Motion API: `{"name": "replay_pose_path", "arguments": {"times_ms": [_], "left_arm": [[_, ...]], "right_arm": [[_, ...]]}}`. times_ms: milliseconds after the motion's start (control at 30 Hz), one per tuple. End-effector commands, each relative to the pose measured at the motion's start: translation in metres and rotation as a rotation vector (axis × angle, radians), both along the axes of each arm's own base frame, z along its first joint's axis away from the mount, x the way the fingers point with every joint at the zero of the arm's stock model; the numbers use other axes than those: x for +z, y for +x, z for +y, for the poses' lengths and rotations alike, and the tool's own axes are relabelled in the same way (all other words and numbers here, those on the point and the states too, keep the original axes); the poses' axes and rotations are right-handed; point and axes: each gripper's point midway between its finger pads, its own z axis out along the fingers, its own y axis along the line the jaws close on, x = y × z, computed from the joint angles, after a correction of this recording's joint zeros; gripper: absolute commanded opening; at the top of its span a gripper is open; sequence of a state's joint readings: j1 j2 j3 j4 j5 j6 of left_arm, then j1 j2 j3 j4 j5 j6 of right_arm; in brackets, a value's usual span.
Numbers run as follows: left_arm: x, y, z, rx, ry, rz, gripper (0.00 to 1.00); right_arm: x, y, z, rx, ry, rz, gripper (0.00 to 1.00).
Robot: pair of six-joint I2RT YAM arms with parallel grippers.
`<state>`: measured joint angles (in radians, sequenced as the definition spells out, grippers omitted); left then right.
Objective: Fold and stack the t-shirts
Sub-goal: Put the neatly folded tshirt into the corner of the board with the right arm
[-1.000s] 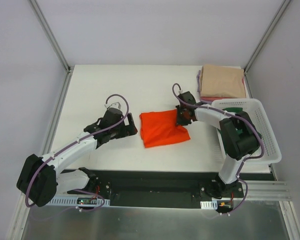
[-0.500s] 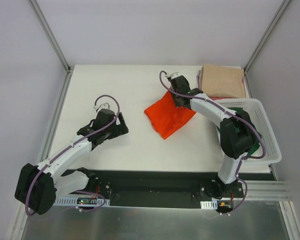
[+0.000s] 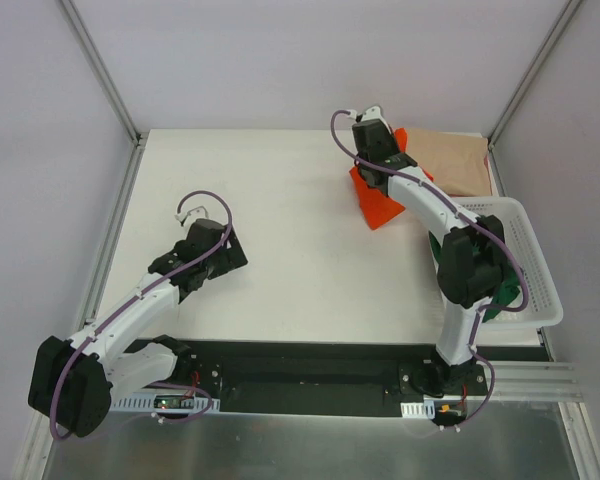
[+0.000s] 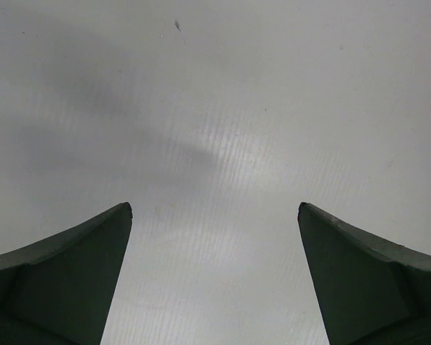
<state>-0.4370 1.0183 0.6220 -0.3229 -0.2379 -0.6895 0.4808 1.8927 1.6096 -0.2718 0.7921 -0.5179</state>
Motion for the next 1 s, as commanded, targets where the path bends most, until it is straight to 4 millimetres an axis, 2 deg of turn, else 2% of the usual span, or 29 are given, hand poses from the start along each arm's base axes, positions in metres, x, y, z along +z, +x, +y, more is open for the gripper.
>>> {"name": "replay_pose_path", "arguments": {"times_ms": [0, 333, 533, 700, 967], "left_arm": [[0.003, -0.001, 0.016, 0.056, 0.044, -0.011, 0.99], [0.005, 0.001, 0.025, 0.081, 0.085, -0.007, 0.99], [0.009, 0.002, 0.026, 0.087, 0.083, -0.011, 0.99], [0.011, 0.003, 0.028, 0.091, 0.091, -0.017, 0.99], [0.014, 0.004, 0.028, 0.096, 0.093, -0.018, 0.99]], "right_arm": [[0.050, 0.015, -0.024, -0.079, -0.049, -0.110, 0.01], [0.104, 0.025, -0.035, -0.101, 0.002, -0.212, 0.01], [0.127, 0.031, -0.045, -0.142, 0.045, -0.247, 0.01], [0.121, 0.046, -0.056, -0.164, 0.081, -0.235, 0.01], [0.083, 0.072, -0.096, -0.262, 0.157, -0.195, 0.01]]}}
